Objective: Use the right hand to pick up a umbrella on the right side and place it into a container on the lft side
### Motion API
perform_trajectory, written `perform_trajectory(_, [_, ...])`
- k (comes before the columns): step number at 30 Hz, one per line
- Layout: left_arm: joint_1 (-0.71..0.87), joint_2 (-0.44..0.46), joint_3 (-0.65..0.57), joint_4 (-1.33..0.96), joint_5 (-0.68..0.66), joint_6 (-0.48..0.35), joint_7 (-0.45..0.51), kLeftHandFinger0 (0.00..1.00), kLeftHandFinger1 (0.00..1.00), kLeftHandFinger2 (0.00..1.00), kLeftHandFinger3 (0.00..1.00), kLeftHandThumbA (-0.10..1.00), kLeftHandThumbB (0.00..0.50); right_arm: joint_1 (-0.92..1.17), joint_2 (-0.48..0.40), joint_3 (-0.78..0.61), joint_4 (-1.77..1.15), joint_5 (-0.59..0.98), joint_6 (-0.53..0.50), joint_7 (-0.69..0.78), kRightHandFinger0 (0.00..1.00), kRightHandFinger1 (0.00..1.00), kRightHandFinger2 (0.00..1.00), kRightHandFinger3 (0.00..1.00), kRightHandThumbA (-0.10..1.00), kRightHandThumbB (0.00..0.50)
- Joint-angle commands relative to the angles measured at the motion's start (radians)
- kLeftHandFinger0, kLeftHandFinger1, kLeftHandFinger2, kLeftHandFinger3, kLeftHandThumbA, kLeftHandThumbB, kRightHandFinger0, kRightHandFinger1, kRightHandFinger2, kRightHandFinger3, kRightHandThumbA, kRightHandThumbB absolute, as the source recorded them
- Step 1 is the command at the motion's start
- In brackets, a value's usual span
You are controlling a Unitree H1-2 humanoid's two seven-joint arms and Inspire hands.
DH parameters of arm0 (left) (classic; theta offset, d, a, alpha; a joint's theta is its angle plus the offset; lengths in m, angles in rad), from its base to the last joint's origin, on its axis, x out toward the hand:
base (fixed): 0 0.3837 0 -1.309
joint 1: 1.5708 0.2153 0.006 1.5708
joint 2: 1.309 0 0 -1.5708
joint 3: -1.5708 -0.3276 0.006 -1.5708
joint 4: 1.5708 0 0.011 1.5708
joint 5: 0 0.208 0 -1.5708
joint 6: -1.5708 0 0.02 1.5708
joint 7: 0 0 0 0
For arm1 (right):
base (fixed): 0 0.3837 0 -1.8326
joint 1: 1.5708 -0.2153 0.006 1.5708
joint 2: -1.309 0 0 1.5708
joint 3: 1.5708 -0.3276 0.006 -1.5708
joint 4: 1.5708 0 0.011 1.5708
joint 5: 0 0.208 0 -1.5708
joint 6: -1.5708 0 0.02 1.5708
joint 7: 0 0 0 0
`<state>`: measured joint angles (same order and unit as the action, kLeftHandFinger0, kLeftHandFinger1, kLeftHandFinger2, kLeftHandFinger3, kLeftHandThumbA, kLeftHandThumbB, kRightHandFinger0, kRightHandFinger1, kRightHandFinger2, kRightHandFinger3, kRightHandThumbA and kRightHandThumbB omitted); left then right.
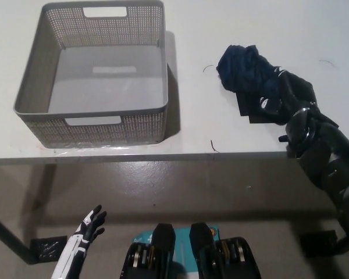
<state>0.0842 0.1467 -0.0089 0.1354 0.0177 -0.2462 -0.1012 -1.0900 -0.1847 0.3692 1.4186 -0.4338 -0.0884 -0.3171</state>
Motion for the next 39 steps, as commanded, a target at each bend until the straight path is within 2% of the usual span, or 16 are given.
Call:
perform_trajectory(1, [-0.01,0.016,0.0,-0.021,-0.002,-0.005,-0.011,1.0,1.0,1.0,1.0,1.0,0.167,-0.078,0.001,-0.046,-0.007,0.045,-0.103,-0.108,0.0,0.4,0.84,0.82,-0.1,0.192])
perform_trajectory(2, [-0.01,0.015,0.001,-0.022,-0.005,-0.001,-0.01,1.0,1.0,1.0,1.0,1.0,0.167,-0.098,-0.002,-0.058,-0.009,0.048,-0.101,-0.099,0.0,0.46,0.89,0.92,-0.1,0.154])
perform_trajectory(4, [-0.01,0.013,0.002,-0.023,-0.013,0.004,-0.013,1.0,1.0,1.0,1.0,1.0,0.168,-0.144,-0.008,-0.088,-0.02,0.067,-0.116,-0.111,0.01,0.51,0.89,0.92,-0.1,0.155])
perform_trajectory(6, [-0.01,0.012,0.001,-0.029,-0.011,0.008,-0.011,1.0,1.0,1.0,1.0,1.0,0.16,-0.174,-0.015,-0.085,-0.028,0.049,-0.123,-0.117,0.0,0.49,0.86,0.92,-0.1,0.152])
perform_trajectory(7, [-0.008,0.014,0.003,-0.031,-0.012,0.009,-0.012,1.0,1.0,1.0,1.0,1.0,0.159,-0.202,-0.02,-0.098,-0.039,0.059,-0.136,-0.099,0.0,0.46,0.82,0.9,-0.1,0.158])
perform_trajectory(9, [-0.005,0.016,0.004,-0.031,-0.013,0.006,-0.012,1.0,1.0,1.0,1.0,1.0,0.154,-0.238,-0.024,-0.081,-0.054,0.03,-0.131,-0.137,0.0,0.38,0.81,0.71,-0.1,0.197])
perform_trajectory(10, [-0.005,0.015,0.004,-0.025,-0.013,-0.001,-0.012,1.0,1.0,1.0,1.0,1.0,0.153,-0.254,-0.024,-0.093,-0.061,0.043,-0.129,-0.124,0.0,0.37,0.81,0.71,-0.1,0.182])
perform_trajectory(13, [-0.003,0.014,0.003,-0.024,-0.014,-0.002,-0.013,1.0,1.0,1.0,1.0,1.0,0.146,-0.286,-0.033,-0.084,-0.082,0.032,-0.169,-0.124,0.0,0.37,0.82,0.82,-0.1,0.155])
perform_trajectory(17, [0.002,0.017,0.002,-0.017,-0.014,-0.011,-0.014,1.0,1.0,1.0,1.0,1.0,0.154,-0.343,-0.017,-0.091,-0.134,0.034,-0.142,-0.101,0.0,0.33,0.79,0.79,-0.1,0.171])
perform_trajectory(20, [0.01,0.016,0.002,-0.018,-0.008,-0.01,-0.01,1.0,1.0,1.0,1.0,1.0,0.156,-0.358,0.0,-0.085,-0.161,0.027,-0.14,-0.096,0.0,0.42,0.79,0.91,-0.1,0.134])
perform_trajectory(22, [0.015,0.019,0.001,-0.015,-0.006,-0.016,-0.011,1.0,1.0,1.0,1.0,1.0,0.159,-0.367,0.013,-0.087,-0.183,0.032,-0.141,-0.078,0.0,0.44,0.79,0.94,-0.1,0.131])
perform_trajectory(23, [0.019,0.02,0.0,-0.011,0.002,-0.032,-0.008,1.0,1.0,1.0,1.0,1.0,0.143,-0.376,0.032,-0.09,-0.204,0.038,-0.142,-0.066,0.0,0.42,0.78,0.94,-0.1,0.153])
perform_trajectory(25, [0.022,0.02,-0.004,-0.006,0.003,-0.044,-0.01,1.0,1.0,1.0,1.0,1.0,0.142,-0.38,0.061,-0.087,-0.245,0.035,-0.122,-0.062,0.0,0.39,0.78,0.92,-0.1,0.134])
perform_trajectory(29, [0.036,0.021,-0.006,-0.008,-0.005,-0.035,-0.018,1.0,1.0,1.0,1.0,1.0,0.183,-0.386,0.127,-0.071,-0.317,0.022,-0.118,-0.049,0.0,0.35,0.75,0.9,-0.1,0.139])
perform_trajectory(35, [0.058,0.013,-0.011,-0.013,-0.025,-0.025,-0.03,1.0,1.0,1.0,1.0,1.0,0.123,-0.435,0.275,-0.028,-0.321,-0.019,-0.085,-0.058,0.0,0.33,0.76,0.89,-0.1,0.14])
perform_trajectory(39, [0.058,-0.002,-0.019,-0.007,-0.015,-0.028,-0.022,1.0,1.0,1.0,1.0,1.0,0.127,-0.493,0.365,-0.004,-0.269,-0.033,-0.04,-0.038,0.0,0.26,0.77,0.76,-0.1,0.154])
